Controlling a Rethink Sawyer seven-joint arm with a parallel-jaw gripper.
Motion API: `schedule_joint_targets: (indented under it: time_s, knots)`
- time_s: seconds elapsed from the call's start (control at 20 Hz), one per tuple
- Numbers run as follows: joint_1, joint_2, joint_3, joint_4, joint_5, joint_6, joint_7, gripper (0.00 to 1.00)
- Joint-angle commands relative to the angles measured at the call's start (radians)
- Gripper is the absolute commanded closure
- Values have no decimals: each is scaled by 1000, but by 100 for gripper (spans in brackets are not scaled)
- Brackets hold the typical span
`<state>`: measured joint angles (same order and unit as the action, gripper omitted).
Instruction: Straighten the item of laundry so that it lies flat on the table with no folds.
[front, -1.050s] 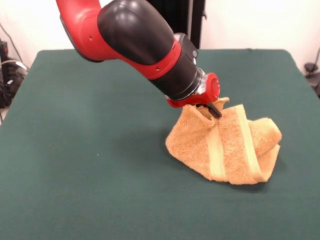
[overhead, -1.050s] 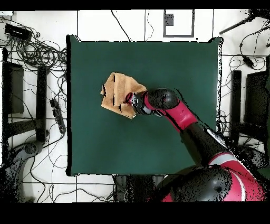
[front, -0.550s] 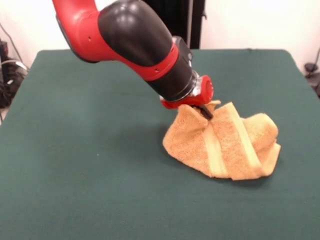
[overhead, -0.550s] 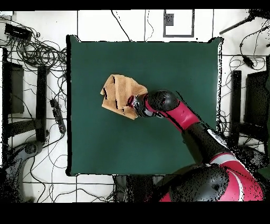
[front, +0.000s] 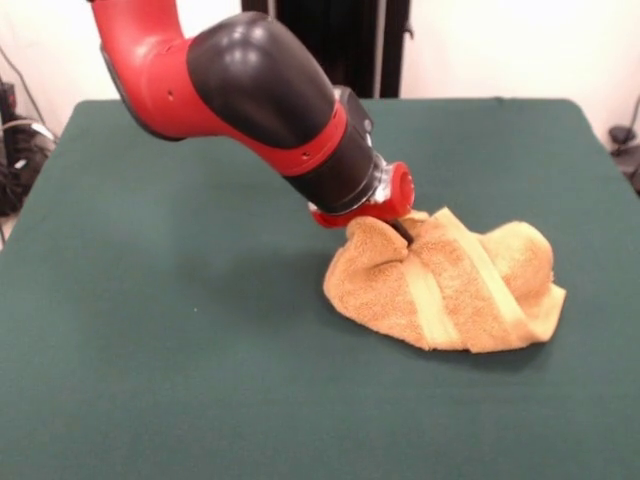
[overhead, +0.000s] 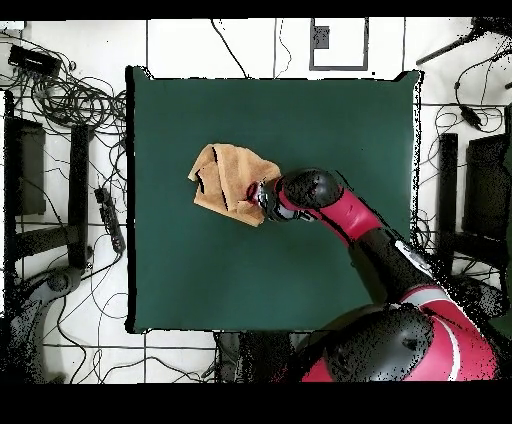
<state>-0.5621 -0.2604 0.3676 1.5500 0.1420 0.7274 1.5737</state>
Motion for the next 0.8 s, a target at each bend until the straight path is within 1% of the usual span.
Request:
schedule_joint_targets:
  time_s: [0.05,0.2,0.35,0.8]
  knots:
    - [-20,112,49,-100,-45,111,-64,100]
    - [-35,123,70,-112,-41,140,-76,100]
    - [-40,139,71,-149,-61,167,-98,100]
    - [-61,134,56,-189,-124,216,-143,100]
